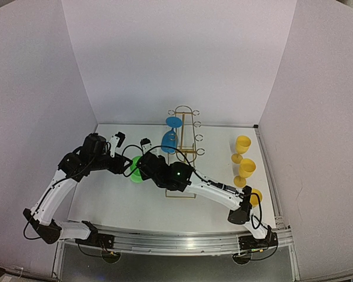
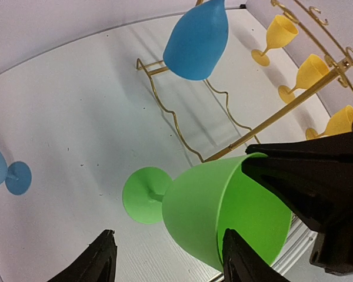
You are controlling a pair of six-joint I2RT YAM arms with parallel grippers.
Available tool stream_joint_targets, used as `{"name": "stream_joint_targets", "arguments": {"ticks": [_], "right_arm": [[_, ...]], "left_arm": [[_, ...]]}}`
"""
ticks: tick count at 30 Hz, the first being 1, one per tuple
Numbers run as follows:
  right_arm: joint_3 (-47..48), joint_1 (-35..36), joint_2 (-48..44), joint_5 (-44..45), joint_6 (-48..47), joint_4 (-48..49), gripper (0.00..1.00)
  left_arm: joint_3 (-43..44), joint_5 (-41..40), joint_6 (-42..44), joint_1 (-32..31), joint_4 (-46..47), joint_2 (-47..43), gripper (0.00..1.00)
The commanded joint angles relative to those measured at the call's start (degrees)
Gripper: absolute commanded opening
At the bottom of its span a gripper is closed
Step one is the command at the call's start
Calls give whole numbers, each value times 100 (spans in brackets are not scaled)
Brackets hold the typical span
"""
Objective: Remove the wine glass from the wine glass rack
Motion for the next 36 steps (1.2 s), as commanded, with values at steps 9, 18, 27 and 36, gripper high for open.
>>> {"name": "stream_joint_targets", "arguments": {"ticks": [9,18,27,36], "right_arm": [[369,86,263,-385,229,339,0],[65,51,127,-486,579,493,0],[-263,-54,-179,-617,633,618,14],[-472,-55,-730,-362,445,676,41]], "left_arm": [[85,-708,338,-185,-285,401,53],[149,-1099,656,-210,-263,660,1],[62,-1403,724,-117,-446,754,0],[-283,-1342,1178,736,-189,939,0]]}}
